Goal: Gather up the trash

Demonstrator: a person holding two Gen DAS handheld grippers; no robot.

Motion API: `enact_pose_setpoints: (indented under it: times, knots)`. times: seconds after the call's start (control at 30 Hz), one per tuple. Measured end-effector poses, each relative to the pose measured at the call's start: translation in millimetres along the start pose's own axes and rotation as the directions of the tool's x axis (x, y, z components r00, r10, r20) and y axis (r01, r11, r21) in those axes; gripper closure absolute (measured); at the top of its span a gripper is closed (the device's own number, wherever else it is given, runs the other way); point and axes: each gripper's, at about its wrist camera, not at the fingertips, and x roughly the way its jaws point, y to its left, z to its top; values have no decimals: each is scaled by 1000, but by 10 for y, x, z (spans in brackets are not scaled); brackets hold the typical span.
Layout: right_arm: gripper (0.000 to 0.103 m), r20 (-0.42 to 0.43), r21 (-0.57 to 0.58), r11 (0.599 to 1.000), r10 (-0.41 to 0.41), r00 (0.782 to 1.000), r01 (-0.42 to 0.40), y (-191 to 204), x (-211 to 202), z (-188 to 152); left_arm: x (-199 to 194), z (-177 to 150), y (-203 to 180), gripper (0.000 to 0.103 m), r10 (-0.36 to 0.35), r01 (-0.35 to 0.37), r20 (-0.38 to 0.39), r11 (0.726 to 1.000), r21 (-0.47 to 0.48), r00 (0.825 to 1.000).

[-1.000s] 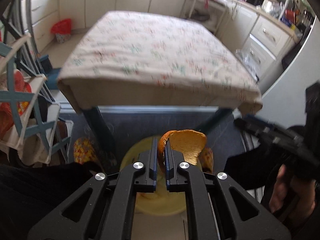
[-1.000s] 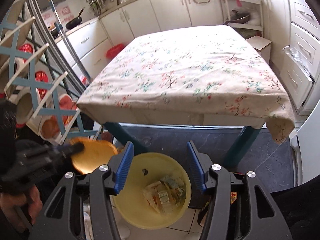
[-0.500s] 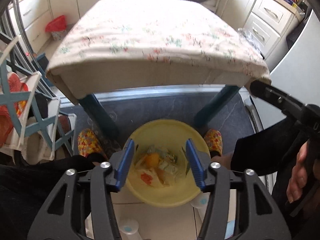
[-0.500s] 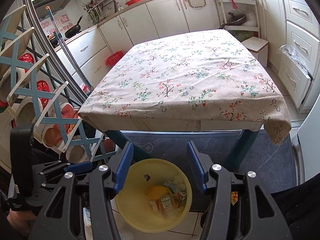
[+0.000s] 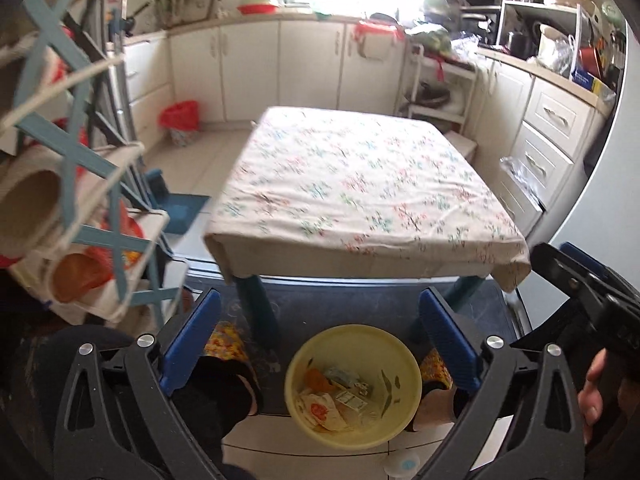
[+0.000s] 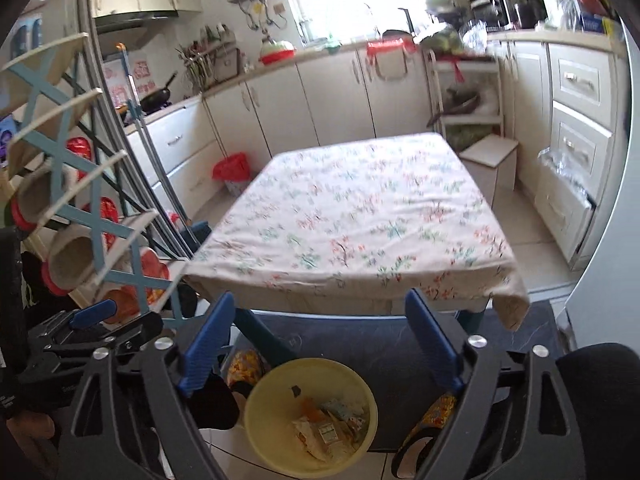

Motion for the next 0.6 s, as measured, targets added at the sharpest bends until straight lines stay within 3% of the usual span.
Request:
enact_pose_setpoints:
  times: [0.3,0.6]
  knots:
    - [9,70,-22,1000,-5,998,7,238,-632,95,-787,104,8,8,116,-117,121,993,-2,986]
    - [7,127,-5,1000,-23,992,24,338,-1195,78,-1498,131,-27,8,113,-106,211,993,-47,971]
